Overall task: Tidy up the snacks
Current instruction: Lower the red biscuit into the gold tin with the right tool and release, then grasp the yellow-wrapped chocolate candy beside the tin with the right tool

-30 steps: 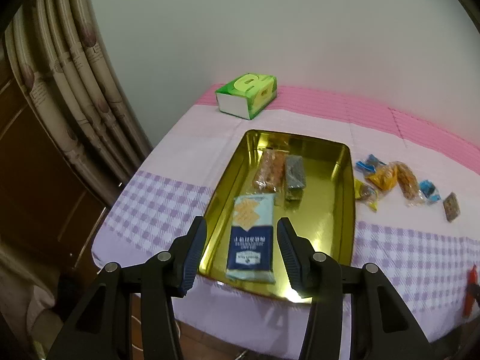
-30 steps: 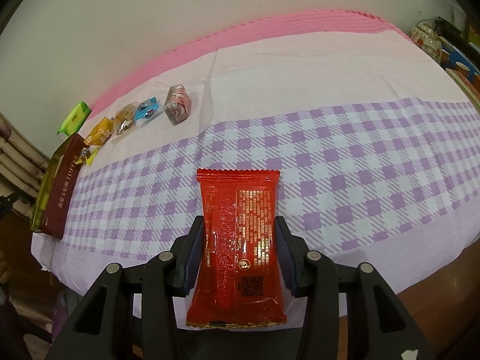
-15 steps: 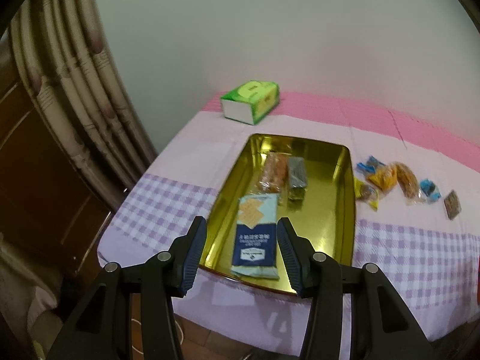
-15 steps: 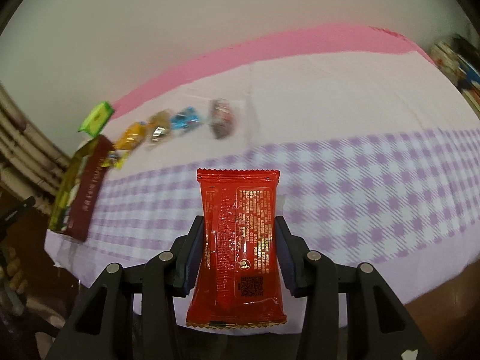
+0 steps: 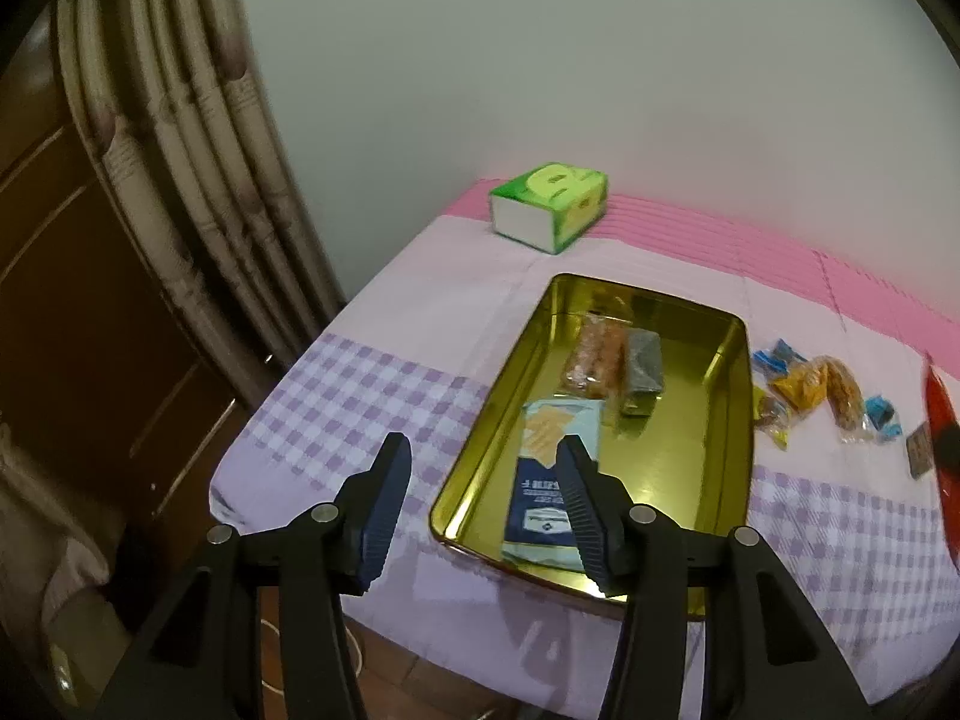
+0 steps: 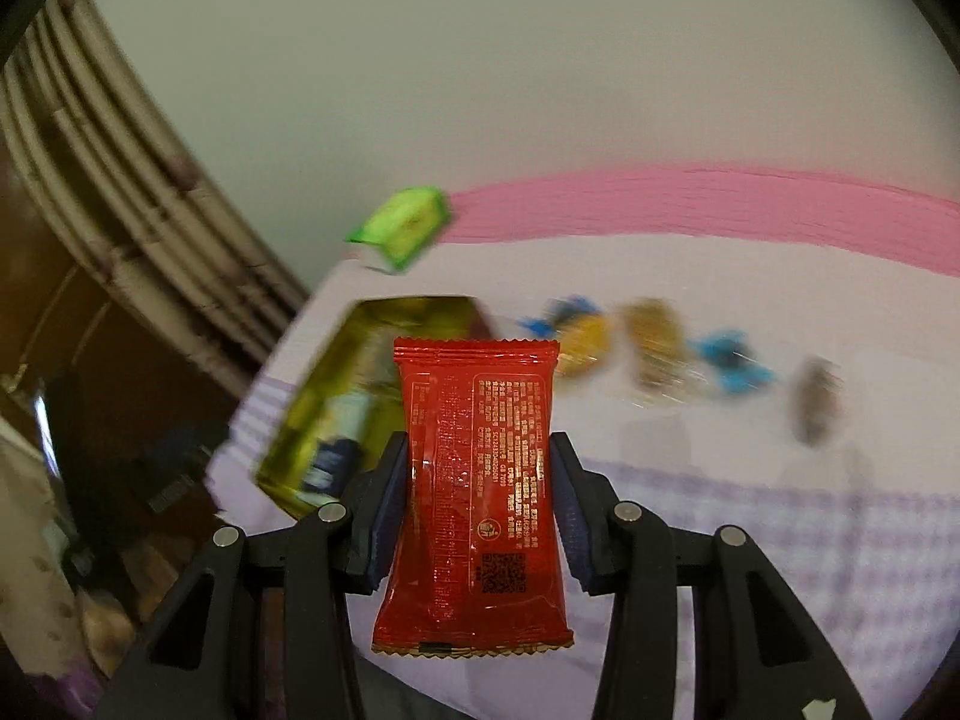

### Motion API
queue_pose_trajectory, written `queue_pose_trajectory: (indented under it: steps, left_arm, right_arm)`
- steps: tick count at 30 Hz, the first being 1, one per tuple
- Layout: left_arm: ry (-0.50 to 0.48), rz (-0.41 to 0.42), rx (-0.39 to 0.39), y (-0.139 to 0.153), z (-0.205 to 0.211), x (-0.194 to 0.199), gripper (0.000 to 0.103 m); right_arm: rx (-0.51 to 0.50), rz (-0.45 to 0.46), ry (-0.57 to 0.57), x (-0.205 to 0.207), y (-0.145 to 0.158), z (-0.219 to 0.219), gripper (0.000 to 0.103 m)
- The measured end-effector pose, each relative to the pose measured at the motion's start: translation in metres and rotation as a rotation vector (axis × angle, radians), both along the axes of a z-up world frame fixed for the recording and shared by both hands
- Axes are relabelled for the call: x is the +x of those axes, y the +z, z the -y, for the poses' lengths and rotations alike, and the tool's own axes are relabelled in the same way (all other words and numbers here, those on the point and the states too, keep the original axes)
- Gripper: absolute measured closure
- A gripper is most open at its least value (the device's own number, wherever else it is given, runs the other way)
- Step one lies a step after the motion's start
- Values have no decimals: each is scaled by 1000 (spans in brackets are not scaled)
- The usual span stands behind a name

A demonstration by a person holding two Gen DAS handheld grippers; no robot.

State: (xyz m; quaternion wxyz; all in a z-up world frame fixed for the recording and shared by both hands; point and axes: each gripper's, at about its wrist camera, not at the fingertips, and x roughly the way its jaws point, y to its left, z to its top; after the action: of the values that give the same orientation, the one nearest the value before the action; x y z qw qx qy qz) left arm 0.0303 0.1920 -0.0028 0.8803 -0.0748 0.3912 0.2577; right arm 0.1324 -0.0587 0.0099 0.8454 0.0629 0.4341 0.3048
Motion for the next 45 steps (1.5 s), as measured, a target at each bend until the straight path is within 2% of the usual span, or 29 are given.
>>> queue_pose_trajectory:
  steps: [6,11,16,21,30,34,37,38,41,44,45]
  left_arm:
    - [30,-19,-60,-6,-14,0,51]
    - [8,-28,-48,-8,-10,4,51]
    - [3,-31,-26,-9,-10,6,50]
    - [8,-45,-66,-13,-17,7,48]
    - [-5,-56,-60,-15,-15,10,48]
    - [-9,-63,-61,-16,-15,10,48]
    - [-13,-68,-59,-17,-13,10,48]
    - [-14,-67,-60,-17,-13,10,47]
    - [-23,-75,-62,-18,-11,10,47]
    - [-38,-84,-57,-19,-7,11,47]
    - [-41,-86,-53,-20,-5,12,46]
  right_arm:
    - [39,-60,88,27,-7,-73,61]
    - [26,-117,104,52,-28,-117,61]
    - [22,-168,84,75,-50,-140,61]
    - [23,-208,50,95,-68,-147,61]
    - [15,-236,35,108,-86,-155,58]
    - [101,-231,29,109,-76,-137,57]
    - [132,-172,34,102,-57,-106,57]
    - [111,-133,37,97,-51,-93,57]
    - [-67,-22,79,83,-46,-61,57]
    - [-201,14,137,77,-56,-47,59]
    - [-208,22,164,76,-58,-46,59]
